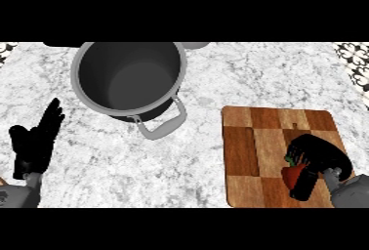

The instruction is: Pick the bell pepper from the cutting board and place it in the pot

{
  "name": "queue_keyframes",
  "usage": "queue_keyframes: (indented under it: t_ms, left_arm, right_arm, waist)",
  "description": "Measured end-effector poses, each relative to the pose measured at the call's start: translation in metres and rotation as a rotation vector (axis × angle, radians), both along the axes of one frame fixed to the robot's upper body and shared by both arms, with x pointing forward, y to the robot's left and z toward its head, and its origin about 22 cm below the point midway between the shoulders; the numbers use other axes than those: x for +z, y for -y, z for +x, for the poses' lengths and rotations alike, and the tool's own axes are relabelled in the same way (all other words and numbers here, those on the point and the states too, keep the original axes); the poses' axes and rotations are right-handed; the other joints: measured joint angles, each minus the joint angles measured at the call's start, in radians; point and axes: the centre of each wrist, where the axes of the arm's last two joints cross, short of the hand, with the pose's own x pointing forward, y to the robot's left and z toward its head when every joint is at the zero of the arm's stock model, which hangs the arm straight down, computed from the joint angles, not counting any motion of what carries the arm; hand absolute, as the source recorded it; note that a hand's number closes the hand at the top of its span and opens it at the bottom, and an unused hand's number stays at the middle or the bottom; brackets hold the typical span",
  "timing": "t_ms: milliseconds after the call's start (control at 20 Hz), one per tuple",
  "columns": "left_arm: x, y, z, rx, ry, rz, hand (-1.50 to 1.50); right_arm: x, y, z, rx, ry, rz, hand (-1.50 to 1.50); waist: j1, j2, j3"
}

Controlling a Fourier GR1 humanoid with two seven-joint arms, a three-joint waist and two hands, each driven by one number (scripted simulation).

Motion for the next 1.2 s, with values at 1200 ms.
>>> queue_keyframes:
  t_ms: [1200]
  left_arm:
    - [-0.008,0.011,0.015,-0.045,-0.003,-0.020,0.00]
  right_arm:
    - [0.123,-0.252,-0.089,1.270,0.890,0.346,1.50]
  waist:
    - [0.047,-0.015,0.006]
